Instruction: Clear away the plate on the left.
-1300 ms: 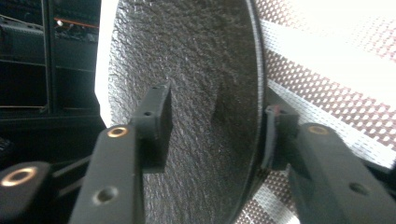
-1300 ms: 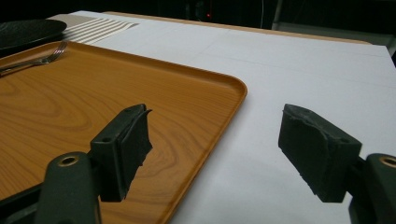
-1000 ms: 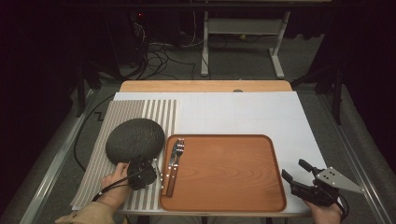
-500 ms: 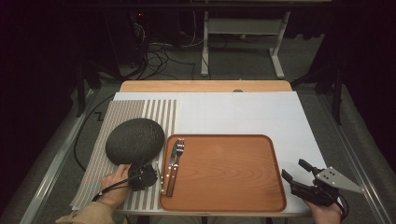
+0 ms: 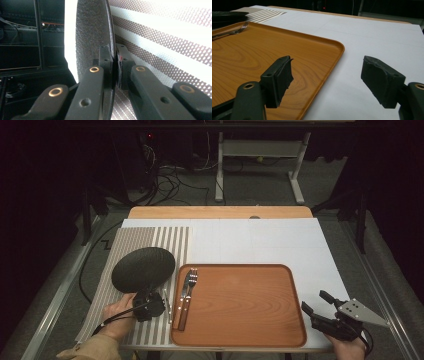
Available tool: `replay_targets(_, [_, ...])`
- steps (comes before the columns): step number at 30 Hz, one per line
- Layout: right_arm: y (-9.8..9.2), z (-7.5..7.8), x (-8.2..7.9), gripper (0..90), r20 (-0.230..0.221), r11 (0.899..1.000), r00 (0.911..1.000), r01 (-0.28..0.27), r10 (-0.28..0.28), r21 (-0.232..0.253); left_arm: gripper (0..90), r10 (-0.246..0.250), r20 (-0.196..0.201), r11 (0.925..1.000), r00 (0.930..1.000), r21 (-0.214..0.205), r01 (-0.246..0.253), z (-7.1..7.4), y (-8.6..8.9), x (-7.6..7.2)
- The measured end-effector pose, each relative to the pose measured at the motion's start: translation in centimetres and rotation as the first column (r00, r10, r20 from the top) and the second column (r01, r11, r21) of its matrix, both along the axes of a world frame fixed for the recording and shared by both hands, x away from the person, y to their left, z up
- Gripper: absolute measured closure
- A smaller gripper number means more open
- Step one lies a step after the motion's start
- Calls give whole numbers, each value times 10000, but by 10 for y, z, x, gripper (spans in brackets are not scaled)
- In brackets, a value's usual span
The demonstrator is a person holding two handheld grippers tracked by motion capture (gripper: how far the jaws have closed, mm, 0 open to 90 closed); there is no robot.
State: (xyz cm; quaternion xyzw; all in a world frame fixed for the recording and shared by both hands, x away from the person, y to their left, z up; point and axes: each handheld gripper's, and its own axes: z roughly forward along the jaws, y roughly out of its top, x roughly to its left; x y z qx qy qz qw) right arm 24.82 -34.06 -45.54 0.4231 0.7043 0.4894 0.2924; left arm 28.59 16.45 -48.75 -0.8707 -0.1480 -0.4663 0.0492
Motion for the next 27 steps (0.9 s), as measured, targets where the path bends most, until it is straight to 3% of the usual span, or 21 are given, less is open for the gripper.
replay_targets(2, [0, 0, 0, 254, 7, 10000, 10000, 12, -12, -4, 817, -8, 181, 10000, 9998, -47, 8, 6, 1, 0])
replay_targets(5, [0, 0, 0, 254, 12, 10000, 10000, 6, -6, -8, 817, 30, 140, 9997, 9999, -244, -27, 13, 3, 1])
replay_targets(7, [0, 0, 0, 254, 22, 10000, 10000, -4, 4, -16, 816, -48, 110, 10000, 9999, -66, 49, 13, 4, 0])
replay_targets(10, [0, 0, 0, 254, 25, 10000, 10000, -7, 7, -17, 817, -161, 275, 9997, 9995, -151, 165, 15, 4, -2])
replay_targets(18, [0, 0, 0, 254, 27, 10000, 10000, -33, 33, 1, 816, -148, 87, 9996, 9999, -254, 150, 22, 6, 0])
replay_targets(27, [0, 0, 0, 254, 18, 10000, 10000, -46, 46, -18, 816, -474, 276, 9976, 9985, -496, 488, 33, 2, -11])
